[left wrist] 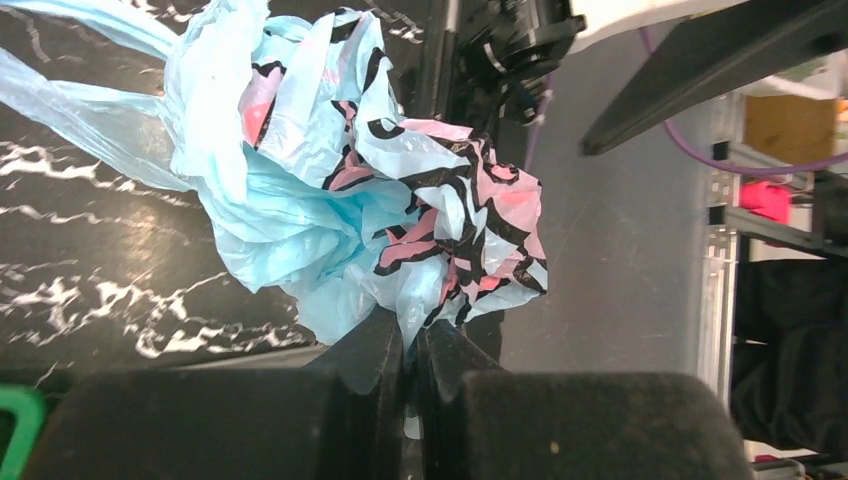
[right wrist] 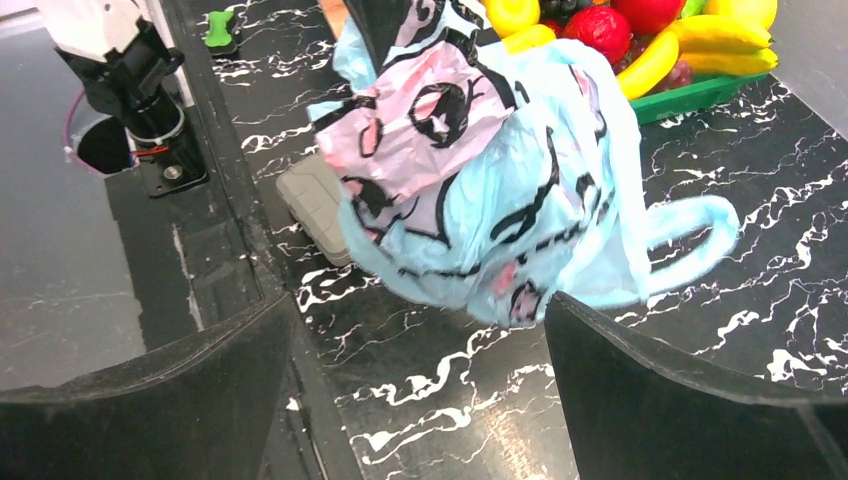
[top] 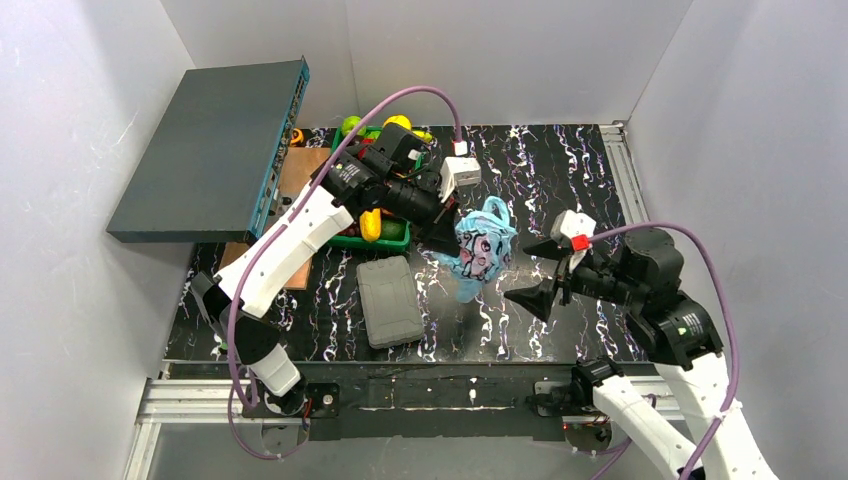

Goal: Place the fake fruits into the plastic bag and tie a complex knot

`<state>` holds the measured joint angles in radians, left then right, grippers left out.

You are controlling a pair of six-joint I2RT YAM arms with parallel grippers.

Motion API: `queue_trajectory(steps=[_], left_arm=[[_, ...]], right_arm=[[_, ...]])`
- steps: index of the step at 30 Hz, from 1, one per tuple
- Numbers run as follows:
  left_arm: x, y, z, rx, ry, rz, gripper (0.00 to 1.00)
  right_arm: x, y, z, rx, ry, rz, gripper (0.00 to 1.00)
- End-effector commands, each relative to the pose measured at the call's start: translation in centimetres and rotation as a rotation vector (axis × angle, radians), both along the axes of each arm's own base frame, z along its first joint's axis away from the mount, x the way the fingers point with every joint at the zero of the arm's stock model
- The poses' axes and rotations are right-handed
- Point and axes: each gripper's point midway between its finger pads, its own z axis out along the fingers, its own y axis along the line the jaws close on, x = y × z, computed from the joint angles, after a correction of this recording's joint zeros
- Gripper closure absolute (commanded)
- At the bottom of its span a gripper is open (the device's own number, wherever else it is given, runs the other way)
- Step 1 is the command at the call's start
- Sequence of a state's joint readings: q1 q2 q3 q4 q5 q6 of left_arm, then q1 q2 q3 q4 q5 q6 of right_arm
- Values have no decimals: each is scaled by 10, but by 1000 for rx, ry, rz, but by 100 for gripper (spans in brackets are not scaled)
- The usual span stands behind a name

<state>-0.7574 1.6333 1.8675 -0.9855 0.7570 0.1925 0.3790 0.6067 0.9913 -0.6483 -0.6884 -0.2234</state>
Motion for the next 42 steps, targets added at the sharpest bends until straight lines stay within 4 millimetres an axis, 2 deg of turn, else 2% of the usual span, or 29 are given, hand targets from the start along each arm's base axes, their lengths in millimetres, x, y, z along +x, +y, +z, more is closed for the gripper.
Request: queue_trajectory(steps=[1, 9, 12, 14, 16, 17, 19, 20, 21, 24, 26, 31, 32, 33, 35, 36, 38, 39, 40, 42], left_arm=[[-15, -19, 31, -179, 68, -67, 100], [-23, -36, 43, -285, 191, -109, 100], [-25, -37, 45, -302, 207, -118, 100], [-31, -34, 48, -316, 227, -141, 100], [-37, -32, 51, -329, 243, -155, 100], [-39, -30, 54, -334, 245, -160, 100], [-35, -23, 58, -340, 242, -139, 100], [-29, -19, 61, -345, 243, -119, 100], [-20, -14, 63, -348, 242, -89, 100], [9, 10, 70, -337, 190, 17, 100], [30, 28, 63, -282, 79, 102, 100], [70, 54, 42, -123, -226, 218, 99], [74, 57, 42, -111, -260, 228, 95], [75, 58, 41, -107, -289, 218, 87], [65, 61, 38, -115, -332, 147, 76], [60, 63, 35, -119, -349, 118, 67], [47, 70, 25, -116, -395, 51, 34], [39, 76, 17, -113, -428, 6, 11], [32, 80, 11, -114, -464, -24, 3], [27, 87, 7, -135, -548, -16, 2]], right_arm=[[27, 13, 2, 21, -92, -44, 0], [34, 44, -8, 29, -198, 32, 0], [31, 51, -16, 35, -189, 58, 0], [36, 51, -24, 30, -193, 34, 0], [47, 47, -30, 29, -209, -25, 10], [51, 45, -32, 27, -216, -49, 24], [54, 40, -36, 12, -222, -78, 70], [53, 36, -38, -3, -220, -91, 89], [52, 31, -42, -21, -211, -111, 98], [51, 8, -62, -92, -190, -195, 99], [46, -4, -72, -121, -160, -231, 99], [18, -13, -82, -116, -34, -204, 99], [15, -12, -81, -108, -20, -203, 99], [14, -11, -78, -97, -6, -203, 99], [13, -8, -67, -66, 15, -197, 99], [12, -6, -59, -43, 26, -198, 99], [13, 0, -42, 7, 55, -197, 99], [13, 3, -31, 36, 74, -190, 99], [10, 8, -19, 71, 107, -169, 99], [1, 18, 5, 139, 162, -103, 99]])
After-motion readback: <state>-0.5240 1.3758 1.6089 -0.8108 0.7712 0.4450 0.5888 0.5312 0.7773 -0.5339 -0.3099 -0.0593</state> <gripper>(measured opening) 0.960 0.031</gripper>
